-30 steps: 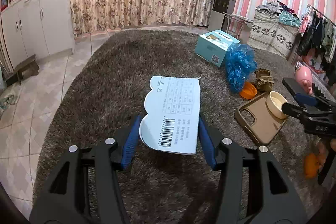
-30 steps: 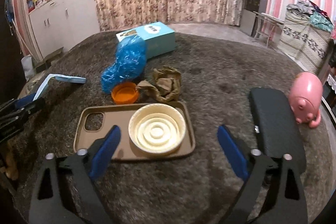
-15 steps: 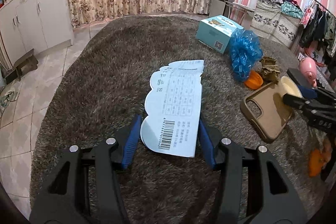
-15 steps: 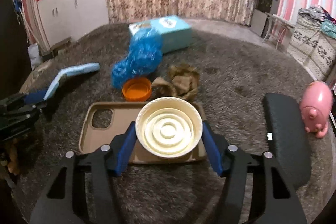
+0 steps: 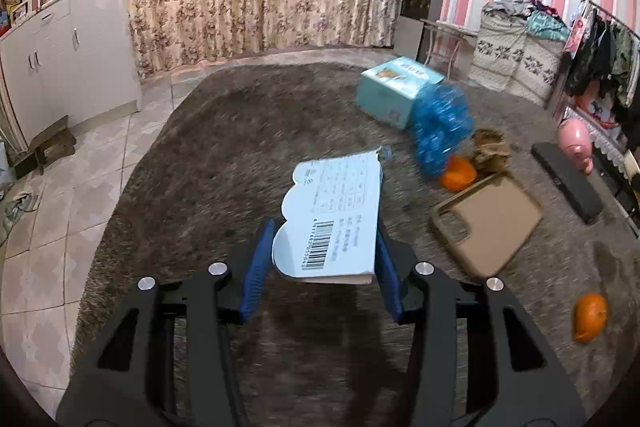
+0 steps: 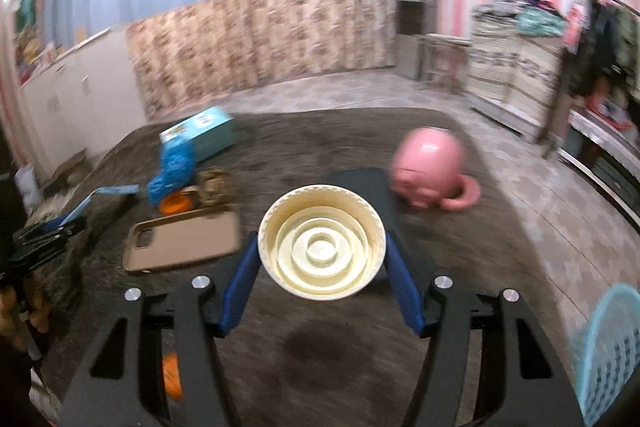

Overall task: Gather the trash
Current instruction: 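Carry the card and cream dish over the blue basket and open both tools, then move both tools back toward the blue bag and brown cloth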

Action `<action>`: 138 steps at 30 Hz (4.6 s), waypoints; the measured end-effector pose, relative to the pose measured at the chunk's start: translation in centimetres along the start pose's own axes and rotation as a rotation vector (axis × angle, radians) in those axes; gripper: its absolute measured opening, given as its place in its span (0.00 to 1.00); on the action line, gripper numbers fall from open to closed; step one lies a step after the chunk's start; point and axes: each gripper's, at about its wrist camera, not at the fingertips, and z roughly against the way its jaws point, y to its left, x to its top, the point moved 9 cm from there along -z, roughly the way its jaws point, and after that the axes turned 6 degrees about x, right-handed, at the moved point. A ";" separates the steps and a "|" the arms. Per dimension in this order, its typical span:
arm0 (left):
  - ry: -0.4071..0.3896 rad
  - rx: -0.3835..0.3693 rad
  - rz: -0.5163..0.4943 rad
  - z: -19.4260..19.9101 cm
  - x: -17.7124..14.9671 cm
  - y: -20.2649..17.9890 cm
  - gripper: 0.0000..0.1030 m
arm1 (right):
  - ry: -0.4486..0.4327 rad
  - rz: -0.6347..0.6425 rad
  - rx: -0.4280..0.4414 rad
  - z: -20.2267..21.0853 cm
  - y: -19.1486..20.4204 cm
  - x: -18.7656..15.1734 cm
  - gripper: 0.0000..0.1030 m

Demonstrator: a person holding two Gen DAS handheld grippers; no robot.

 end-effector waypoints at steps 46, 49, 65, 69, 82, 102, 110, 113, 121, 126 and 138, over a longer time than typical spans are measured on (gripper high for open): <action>0.065 0.023 -0.138 -0.9 0.0 -2.6 0.51 | -0.063 -0.285 -0.268 7.3 -16.4 -6.4 0.59; 0.012 0.012 -0.146 0.6 1.7 -4.1 0.51 | -0.072 -0.295 -0.289 7.9 -17.3 -6.5 0.59; -0.168 -0.255 -0.254 7.7 6.4 -23.2 0.51 | -0.094 -0.323 -0.536 14.2 -24.3 -8.3 0.59; -0.181 -0.354 -0.309 9.4 5.2 -30.1 0.51 | -0.100 -0.361 -0.634 17.0 -27.6 -9.3 0.59; -0.207 -0.631 -0.526 14.7 -3.2 -49.9 0.51 | -0.110 -0.515 -0.803 23.0 -35.0 -13.8 0.59; -0.105 -0.846 -0.698 16.3 -10.9 -65.6 0.51 | -0.092 -0.605 -0.826 24.2 -38.2 -17.5 0.59; -0.116 -0.760 -0.620 14.3 -8.1 -63.0 0.76 | -0.080 -0.599 -0.809 23.3 -37.8 -17.2 0.59; -0.111 -0.710 -0.554 12.7 -5.7 -60.5 0.82 | -0.072 -0.590 -0.799 22.6 -37.5 -16.8 0.59; -0.125 -0.626 -0.500 10.4 -2.9 -56.2 0.89 | -0.075 -0.553 -0.753 19.8 -36.0 -14.8 0.59; -0.128 -0.605 -0.465 10.0 -2.0 -54.0 0.90 | -0.113 -0.522 -0.761 19.4 -35.0 -13.6 0.76; -0.156 -0.560 -0.412 10.7 -0.5 -49.3 0.93 | -0.155 -0.512 -0.794 20.3 -33.9 -12.9 0.89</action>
